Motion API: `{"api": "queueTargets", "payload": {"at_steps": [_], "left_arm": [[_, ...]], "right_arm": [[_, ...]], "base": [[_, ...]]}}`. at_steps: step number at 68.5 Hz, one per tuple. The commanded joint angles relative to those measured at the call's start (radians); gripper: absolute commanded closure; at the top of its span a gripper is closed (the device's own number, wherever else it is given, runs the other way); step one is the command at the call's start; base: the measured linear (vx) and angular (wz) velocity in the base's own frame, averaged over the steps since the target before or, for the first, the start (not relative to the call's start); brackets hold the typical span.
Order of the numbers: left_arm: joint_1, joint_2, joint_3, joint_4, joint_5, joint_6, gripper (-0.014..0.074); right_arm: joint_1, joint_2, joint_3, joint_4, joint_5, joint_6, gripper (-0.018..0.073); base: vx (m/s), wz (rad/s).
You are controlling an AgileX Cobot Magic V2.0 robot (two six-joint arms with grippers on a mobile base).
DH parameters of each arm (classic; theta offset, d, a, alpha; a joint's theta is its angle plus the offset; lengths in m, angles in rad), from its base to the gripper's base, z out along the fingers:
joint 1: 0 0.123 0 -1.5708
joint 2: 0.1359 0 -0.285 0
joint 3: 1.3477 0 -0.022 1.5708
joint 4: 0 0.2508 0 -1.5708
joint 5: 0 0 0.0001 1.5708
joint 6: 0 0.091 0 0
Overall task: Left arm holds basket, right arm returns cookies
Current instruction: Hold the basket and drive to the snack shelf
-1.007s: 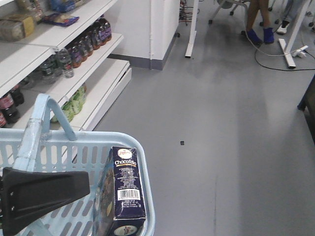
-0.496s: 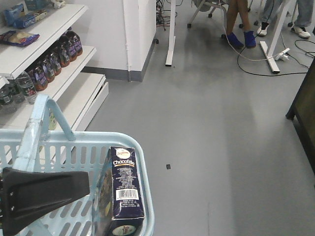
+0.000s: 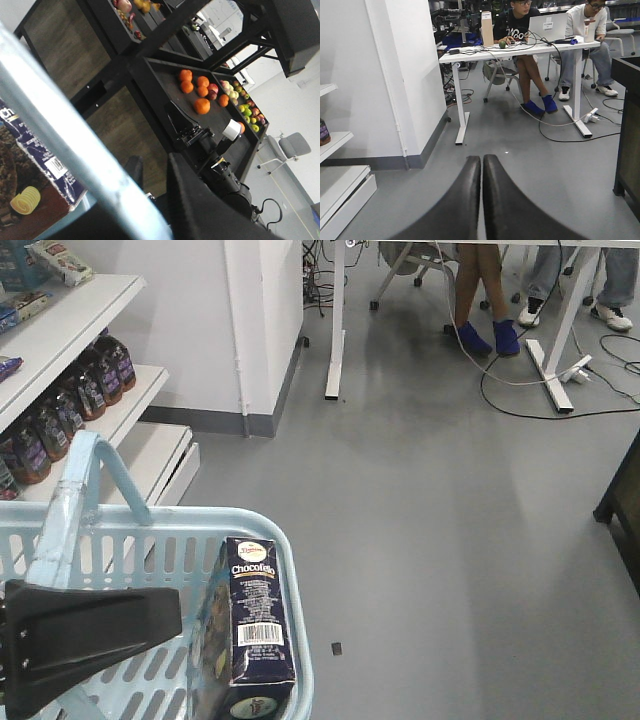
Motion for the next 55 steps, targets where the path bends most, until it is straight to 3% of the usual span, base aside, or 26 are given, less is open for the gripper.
{"api": "queueTargets", "payload": {"at_steps": [1,55], "left_arm": [[-0.006,-0.007,-0.031,-0.079,-0.033,0.016,0.0603],[-0.006,-0.007,-0.031,-0.079,-0.034,0.016,0.0603]], "right_arm": [[-0.004,-0.011,0.002,-0.005,-0.073,-0.008,0.0567],[-0.004,-0.011,0.002,-0.005,-0.073,-0.008,0.0567]], "base": [[0.42,0.01],[0.39,0.05]]}}
